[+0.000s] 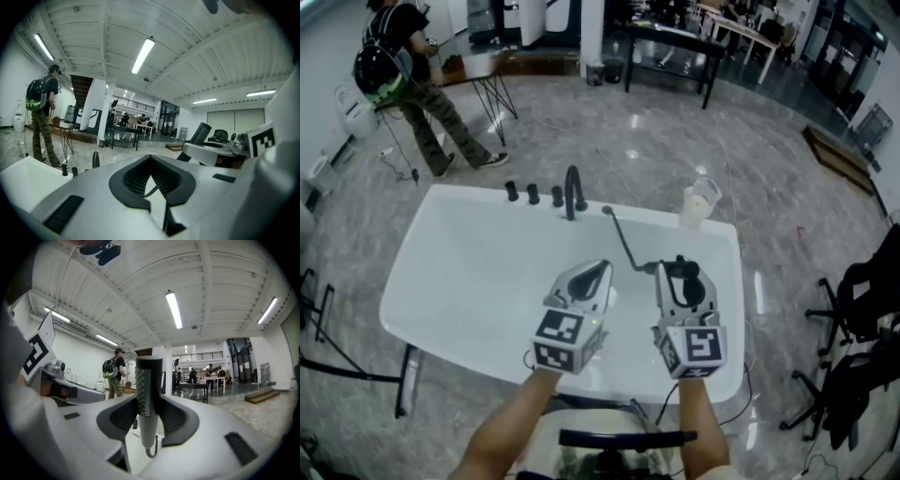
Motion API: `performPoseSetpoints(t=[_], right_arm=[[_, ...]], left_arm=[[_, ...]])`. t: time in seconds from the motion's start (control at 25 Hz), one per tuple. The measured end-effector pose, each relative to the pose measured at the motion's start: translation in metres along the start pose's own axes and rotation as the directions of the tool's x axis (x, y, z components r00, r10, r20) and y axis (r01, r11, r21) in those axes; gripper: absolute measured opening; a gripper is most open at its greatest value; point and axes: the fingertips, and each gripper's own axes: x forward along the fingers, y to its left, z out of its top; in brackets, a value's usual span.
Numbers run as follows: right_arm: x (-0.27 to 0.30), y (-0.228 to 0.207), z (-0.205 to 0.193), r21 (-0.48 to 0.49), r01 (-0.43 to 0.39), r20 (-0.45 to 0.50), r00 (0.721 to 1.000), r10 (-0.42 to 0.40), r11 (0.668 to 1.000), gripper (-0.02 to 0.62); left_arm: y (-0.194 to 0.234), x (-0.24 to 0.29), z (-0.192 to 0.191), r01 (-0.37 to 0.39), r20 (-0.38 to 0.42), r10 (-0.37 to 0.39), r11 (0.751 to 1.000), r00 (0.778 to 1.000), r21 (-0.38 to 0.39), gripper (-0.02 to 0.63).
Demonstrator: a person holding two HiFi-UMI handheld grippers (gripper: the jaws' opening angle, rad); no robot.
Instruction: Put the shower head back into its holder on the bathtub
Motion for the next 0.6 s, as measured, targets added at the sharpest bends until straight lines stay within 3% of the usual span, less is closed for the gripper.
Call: performPoseSetpoints(t=[0.28, 0.6], right_arm=[[0.003, -0.010, 0.030, -0.024, 0.016, 0.078, 0.997, -0.014, 1.000, 0.146], [0.006, -0.012, 0.041, -0.047, 0.018, 0.097, 0.995, -0.013, 0.999, 0.146]], left_arm=[[0.001, 0.004, 0.008, 0.010, 0.013, -0.010, 1.000, 1.000, 0.003, 0.005], [0.002, 0.007, 0.013, 0.017, 0.012, -0.017, 1.000, 1.000, 0.002, 0.005]])
